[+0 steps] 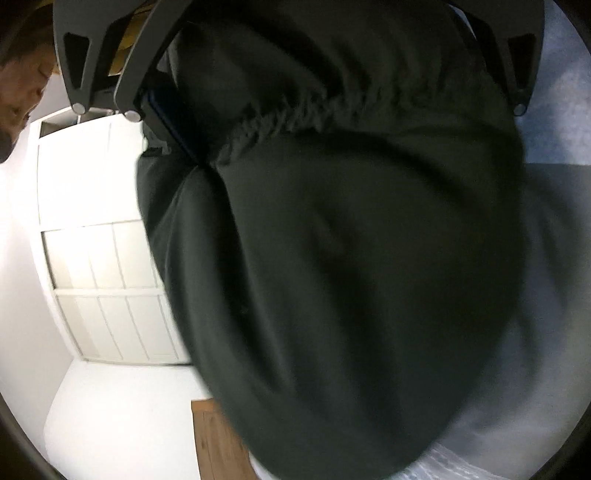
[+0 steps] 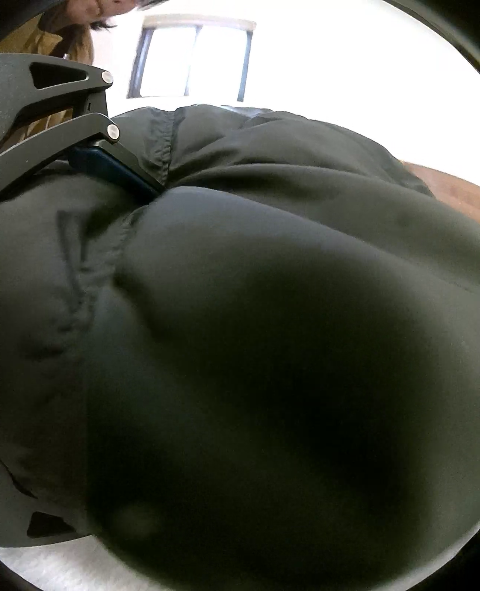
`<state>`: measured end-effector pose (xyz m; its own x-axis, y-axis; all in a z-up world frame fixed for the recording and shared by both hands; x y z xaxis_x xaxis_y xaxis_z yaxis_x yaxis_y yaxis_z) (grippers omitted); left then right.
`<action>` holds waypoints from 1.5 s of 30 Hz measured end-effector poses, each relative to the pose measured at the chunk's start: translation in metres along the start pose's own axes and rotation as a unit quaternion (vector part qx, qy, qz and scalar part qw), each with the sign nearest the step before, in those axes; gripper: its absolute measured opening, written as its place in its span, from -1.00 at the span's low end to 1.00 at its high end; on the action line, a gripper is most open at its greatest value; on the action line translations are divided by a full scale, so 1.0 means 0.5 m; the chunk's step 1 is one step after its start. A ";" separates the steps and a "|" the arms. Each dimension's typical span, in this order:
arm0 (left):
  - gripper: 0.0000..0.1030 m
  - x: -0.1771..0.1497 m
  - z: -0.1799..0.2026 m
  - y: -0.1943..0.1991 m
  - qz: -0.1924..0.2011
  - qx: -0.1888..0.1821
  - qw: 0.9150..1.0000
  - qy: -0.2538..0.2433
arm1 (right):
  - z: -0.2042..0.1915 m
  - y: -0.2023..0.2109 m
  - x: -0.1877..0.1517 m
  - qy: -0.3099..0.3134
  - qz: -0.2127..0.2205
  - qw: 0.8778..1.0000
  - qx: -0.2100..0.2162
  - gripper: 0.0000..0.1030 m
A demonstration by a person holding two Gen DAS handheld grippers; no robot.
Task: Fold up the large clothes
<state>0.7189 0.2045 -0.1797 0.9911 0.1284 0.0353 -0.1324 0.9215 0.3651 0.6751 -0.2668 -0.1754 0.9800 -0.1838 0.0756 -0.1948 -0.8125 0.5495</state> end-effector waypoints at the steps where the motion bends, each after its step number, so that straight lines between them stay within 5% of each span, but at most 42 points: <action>1: 1.00 -0.004 0.004 -0.012 0.000 0.009 1.000 -0.002 | 0.002 -0.004 0.002 -0.001 0.001 1.000 0.001 0.99; 9: 0.95 -0.044 0.014 -0.031 0.049 0.061 0.997 -0.008 | -0.004 -0.023 0.002 0.002 0.024 1.000 -0.016 1.00; 11: 0.67 -0.053 0.030 -0.042 0.049 0.070 0.996 -0.012 | -0.009 -0.028 0.004 0.001 0.025 0.999 -0.021 1.00; 13: -0.03 -0.071 0.049 -0.044 0.053 0.046 0.997 -0.010 | -0.018 -0.034 0.009 -0.004 0.025 0.999 -0.026 1.00; 15: -0.28 -0.083 0.069 -0.047 0.058 0.023 0.998 -0.014 | -0.032 -0.038 0.013 -0.009 0.026 0.999 -0.022 0.82; 17: -0.38 -0.083 0.095 -0.046 0.062 0.011 0.998 -0.030 | -0.050 -0.036 0.020 -0.013 0.035 0.999 0.002 0.25; 19: -0.47 -0.081 0.116 -0.045 0.069 -0.001 0.997 -0.041 | -0.074 -0.034 0.025 -0.001 0.036 0.999 0.000 -0.05; 23: -0.56 -0.071 0.152 -0.030 0.089 -0.021 0.994 -0.062 | -0.150 -0.015 0.036 0.038 0.044 0.998 -0.003 -0.37; 35: -0.59 -0.053 0.329 0.123 0.160 -0.034 0.974 -0.156 | -0.453 0.033 0.066 0.145 0.109 0.982 0.050 -0.48; 40: -0.59 -0.102 0.306 0.201 0.174 -0.017 0.971 -0.161 | -0.546 -0.005 0.059 0.170 0.106 0.978 0.066 -0.48; 45: -0.59 -0.136 0.245 0.283 0.177 -0.002 0.973 -0.149 | -0.545 -0.073 0.039 0.155 0.099 0.980 0.074 -0.48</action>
<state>0.6344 0.2814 -0.0167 0.8438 0.3270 0.4256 -0.4655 0.8406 0.2771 0.7120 -0.0901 0.0328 0.8829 -0.1885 0.4301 -0.3643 -0.8529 0.3739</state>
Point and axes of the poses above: each gripper's, at about its wrist camera, not at the fingertips, and y roughly against the way its jaws point, z to its right, x to its top, the point moved 1 cm from there along -y, roughly the way its jaws point, and after that the axes turned 2 degrees about -z, right-handed, at the moved point
